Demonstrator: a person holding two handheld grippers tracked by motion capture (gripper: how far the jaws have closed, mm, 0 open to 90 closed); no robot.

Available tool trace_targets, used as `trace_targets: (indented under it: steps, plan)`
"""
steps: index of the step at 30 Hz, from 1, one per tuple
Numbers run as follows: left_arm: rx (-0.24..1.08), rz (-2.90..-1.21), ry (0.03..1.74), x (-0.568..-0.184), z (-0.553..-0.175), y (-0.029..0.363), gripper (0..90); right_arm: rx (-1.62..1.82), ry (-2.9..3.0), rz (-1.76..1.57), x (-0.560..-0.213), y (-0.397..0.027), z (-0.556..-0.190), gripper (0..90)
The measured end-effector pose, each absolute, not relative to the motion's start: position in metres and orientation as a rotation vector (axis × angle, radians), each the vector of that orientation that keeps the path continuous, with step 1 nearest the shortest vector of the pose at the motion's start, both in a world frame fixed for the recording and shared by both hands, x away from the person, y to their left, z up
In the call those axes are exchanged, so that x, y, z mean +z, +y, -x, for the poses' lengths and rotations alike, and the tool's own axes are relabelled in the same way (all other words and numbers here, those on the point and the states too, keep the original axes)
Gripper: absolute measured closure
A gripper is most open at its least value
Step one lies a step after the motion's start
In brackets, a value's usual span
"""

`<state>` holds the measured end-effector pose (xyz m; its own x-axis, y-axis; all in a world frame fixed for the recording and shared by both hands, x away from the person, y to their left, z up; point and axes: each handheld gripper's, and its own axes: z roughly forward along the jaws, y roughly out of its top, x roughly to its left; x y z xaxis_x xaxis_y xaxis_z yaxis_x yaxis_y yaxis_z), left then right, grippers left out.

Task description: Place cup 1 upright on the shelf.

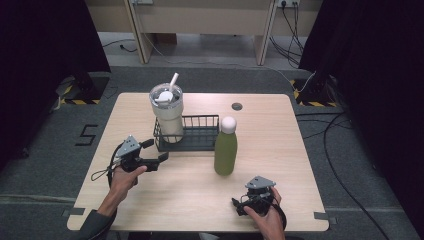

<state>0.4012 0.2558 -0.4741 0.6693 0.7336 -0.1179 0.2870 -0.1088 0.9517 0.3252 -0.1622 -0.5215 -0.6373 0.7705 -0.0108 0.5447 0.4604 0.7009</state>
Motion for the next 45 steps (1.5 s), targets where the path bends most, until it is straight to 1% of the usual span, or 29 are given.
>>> trace_targets:
  steps: [36, 45]
  plan:
    - [0.430, -1.756, 0.867, -0.496, -0.373, 0.268, 14.7, 0.970, 2.387, -1.116, -0.522, -0.162, -0.325, 0.4]
    - [0.427, -1.796, 0.884, -0.502, -0.366, 0.268, 14.7, 0.969, 2.387, -1.116, -0.522, -0.162, -0.325, 0.4]
